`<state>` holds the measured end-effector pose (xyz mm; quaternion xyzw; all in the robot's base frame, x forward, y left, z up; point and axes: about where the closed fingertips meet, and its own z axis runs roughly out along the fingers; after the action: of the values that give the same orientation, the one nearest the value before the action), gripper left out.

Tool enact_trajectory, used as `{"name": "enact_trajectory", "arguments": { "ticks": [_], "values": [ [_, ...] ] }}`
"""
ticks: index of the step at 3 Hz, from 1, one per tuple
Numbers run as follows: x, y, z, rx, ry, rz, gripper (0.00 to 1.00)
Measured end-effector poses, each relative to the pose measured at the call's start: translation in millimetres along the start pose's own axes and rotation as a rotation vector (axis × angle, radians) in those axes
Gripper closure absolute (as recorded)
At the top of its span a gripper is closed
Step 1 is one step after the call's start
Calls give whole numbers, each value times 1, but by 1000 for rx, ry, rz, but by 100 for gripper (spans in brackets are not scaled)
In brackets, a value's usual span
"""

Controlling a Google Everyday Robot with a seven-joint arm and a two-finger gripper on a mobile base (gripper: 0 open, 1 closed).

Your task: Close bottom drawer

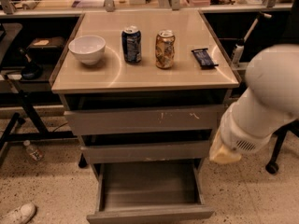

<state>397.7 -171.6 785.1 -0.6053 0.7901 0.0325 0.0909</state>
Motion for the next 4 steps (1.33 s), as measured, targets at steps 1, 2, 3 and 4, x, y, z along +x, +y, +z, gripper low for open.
{"name": "enact_trajectory", "arguments": {
  "ticks": [1,2,3,4],
  "values": [
    [14,29,62,-112,48,36,100],
    [18,34,67,-125,56,41,100],
    [19,37,74,-144,47,40,100],
    [27,53,155,-225,73,74,100]
  ]
}}
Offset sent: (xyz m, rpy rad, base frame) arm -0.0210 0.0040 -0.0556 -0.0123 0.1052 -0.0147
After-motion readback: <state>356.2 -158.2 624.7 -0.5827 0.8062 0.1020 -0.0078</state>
